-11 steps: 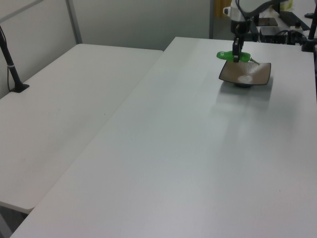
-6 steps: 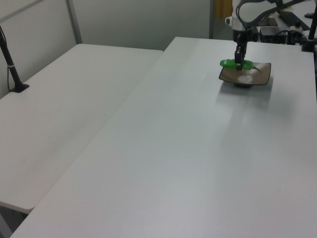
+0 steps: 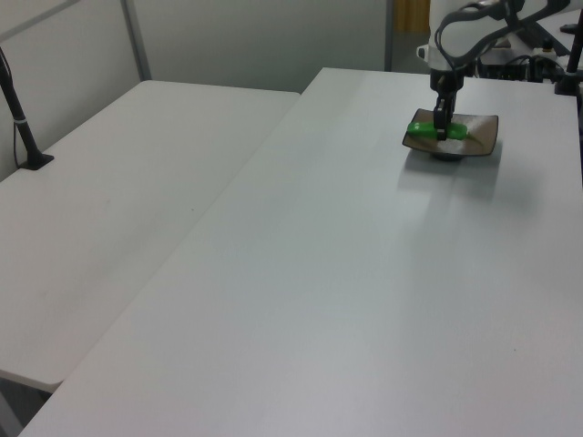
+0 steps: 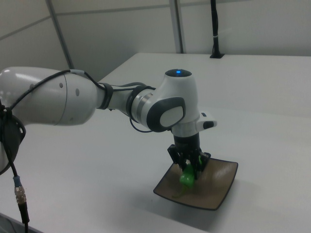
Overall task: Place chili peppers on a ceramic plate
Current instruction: 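Open the gripper to release the chili pepper onto the plate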
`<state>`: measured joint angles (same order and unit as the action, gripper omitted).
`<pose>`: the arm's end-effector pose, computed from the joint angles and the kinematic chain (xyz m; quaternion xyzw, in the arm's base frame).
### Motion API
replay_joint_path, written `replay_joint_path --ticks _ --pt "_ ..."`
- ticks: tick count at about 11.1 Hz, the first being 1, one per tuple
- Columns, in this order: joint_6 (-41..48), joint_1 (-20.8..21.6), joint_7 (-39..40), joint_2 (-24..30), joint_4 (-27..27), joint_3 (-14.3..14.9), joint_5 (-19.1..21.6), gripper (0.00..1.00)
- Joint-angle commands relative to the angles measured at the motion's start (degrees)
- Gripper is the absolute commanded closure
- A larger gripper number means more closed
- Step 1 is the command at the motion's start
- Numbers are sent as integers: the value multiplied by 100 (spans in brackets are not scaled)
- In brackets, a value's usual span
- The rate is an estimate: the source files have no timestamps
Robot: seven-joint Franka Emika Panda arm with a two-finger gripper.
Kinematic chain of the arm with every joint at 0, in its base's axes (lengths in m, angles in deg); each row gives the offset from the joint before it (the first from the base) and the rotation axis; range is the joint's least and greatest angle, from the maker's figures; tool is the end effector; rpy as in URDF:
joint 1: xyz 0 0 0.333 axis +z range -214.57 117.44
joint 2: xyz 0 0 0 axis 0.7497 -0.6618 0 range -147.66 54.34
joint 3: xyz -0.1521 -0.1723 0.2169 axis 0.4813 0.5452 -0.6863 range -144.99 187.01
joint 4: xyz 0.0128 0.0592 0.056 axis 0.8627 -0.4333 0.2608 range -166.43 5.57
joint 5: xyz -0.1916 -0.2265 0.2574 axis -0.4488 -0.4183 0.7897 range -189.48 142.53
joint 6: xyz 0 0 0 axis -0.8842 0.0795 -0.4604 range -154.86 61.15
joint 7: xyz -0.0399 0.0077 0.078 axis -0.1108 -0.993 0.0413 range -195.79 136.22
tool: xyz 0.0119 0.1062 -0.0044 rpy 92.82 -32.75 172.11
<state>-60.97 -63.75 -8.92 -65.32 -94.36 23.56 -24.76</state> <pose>0.6026 -0.1919 0.3597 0.9992 0.0343 -0.0175 0.0115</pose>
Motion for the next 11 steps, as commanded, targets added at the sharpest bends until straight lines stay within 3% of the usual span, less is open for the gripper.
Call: replay_joint_path --ticks 1,3,5,6,9,11 --pt "-254 -2 111 90 -285 35 -3 91" --pt "-245 -20 111 99 -285 35 -3 87" --pt "-193 -37 93 108 -276 35 -3 21" --pt "-149 -37 32 134 -268 35 -3 0" --pt "17 50 -222 545 -137 35 -3 0" --pt "1032 304 -581 1064 344 35 5 0"
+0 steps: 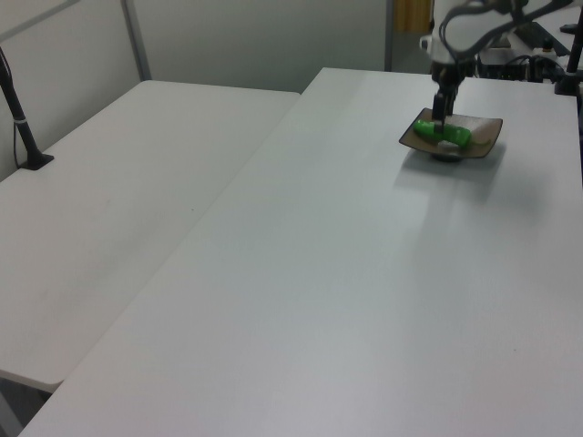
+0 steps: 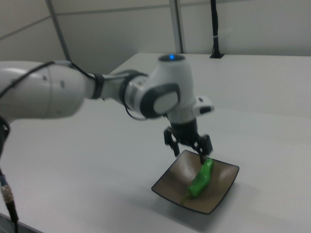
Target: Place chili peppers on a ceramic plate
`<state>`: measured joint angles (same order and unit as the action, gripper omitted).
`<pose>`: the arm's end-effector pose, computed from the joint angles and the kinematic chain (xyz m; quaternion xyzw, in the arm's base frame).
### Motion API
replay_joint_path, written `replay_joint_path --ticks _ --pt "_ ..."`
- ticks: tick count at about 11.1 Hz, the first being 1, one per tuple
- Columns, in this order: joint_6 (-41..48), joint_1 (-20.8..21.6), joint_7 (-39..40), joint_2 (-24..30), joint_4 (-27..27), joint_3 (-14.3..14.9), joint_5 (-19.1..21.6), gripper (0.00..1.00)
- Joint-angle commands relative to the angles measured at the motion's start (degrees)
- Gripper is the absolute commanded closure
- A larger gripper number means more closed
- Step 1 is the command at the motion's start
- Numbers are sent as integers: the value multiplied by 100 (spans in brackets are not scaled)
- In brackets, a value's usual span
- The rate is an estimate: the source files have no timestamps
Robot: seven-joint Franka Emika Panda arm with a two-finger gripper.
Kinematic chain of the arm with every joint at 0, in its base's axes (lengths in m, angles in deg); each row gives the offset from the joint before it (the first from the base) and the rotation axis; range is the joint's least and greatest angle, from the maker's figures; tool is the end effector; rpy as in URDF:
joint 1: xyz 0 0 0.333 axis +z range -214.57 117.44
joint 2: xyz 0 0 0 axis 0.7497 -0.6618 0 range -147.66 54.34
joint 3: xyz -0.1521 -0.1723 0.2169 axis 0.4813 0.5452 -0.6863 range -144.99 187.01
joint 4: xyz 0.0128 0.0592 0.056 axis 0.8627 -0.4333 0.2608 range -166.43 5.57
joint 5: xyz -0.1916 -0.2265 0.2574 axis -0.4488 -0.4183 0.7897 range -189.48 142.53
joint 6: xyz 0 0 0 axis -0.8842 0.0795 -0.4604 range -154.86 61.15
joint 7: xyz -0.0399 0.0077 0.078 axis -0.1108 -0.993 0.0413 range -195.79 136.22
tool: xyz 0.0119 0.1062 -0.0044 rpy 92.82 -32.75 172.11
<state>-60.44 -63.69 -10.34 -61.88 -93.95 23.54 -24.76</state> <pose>0.6008 -0.1905 0.4001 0.9995 0.0220 0.0104 0.0199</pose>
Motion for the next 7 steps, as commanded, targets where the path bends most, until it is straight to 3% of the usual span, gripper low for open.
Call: replay_joint_path --ticks 1,3,6,7 --pt "1585 500 -755 896 637 28 15 0" --pt "2432 895 -1144 1274 991 -24 181 0" --pt "2812 1624 -1286 1820 991 -34 707 0" --pt "2813 1940 -1286 1838 991 -42 709 0"
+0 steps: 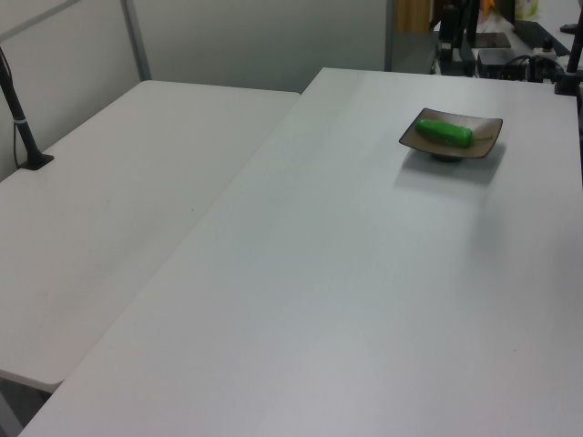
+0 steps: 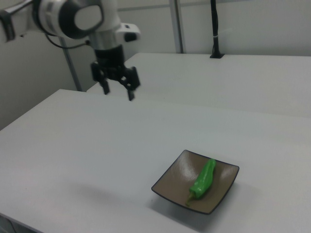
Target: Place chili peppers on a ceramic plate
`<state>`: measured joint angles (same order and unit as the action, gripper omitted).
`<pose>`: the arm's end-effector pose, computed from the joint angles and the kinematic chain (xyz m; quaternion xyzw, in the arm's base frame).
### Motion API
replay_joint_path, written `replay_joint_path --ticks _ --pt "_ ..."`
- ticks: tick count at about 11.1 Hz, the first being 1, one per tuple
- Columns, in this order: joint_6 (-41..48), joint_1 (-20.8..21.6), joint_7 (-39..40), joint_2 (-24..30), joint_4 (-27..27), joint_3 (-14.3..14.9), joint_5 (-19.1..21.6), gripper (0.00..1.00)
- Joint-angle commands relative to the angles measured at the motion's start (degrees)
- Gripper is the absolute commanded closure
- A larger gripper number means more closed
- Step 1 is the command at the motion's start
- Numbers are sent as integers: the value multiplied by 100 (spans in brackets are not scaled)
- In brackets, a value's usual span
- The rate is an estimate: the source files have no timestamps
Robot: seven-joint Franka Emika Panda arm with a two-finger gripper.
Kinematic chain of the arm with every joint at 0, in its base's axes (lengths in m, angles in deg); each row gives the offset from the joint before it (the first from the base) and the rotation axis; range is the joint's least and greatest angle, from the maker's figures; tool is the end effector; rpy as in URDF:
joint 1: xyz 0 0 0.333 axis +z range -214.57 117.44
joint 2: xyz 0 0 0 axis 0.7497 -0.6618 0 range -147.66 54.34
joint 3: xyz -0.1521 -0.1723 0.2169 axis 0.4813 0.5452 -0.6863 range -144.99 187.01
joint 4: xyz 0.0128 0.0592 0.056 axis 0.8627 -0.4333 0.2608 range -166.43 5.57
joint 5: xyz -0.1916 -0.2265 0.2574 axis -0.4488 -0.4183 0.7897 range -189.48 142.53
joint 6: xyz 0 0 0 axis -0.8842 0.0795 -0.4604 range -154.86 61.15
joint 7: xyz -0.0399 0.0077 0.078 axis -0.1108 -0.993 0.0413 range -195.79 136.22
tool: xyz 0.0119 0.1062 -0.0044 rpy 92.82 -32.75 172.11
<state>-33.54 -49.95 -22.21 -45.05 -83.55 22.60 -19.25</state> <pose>0.5512 -0.0214 0.6203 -0.9984 -0.0384 -0.0223 0.0353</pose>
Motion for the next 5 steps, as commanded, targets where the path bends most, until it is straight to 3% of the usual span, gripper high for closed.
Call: replay_joint_path --ticks 1,5 --pt "62 813 -98 147 -74 34 158 0" --pt "-421 1149 -71 -20 -268 25 80 0"
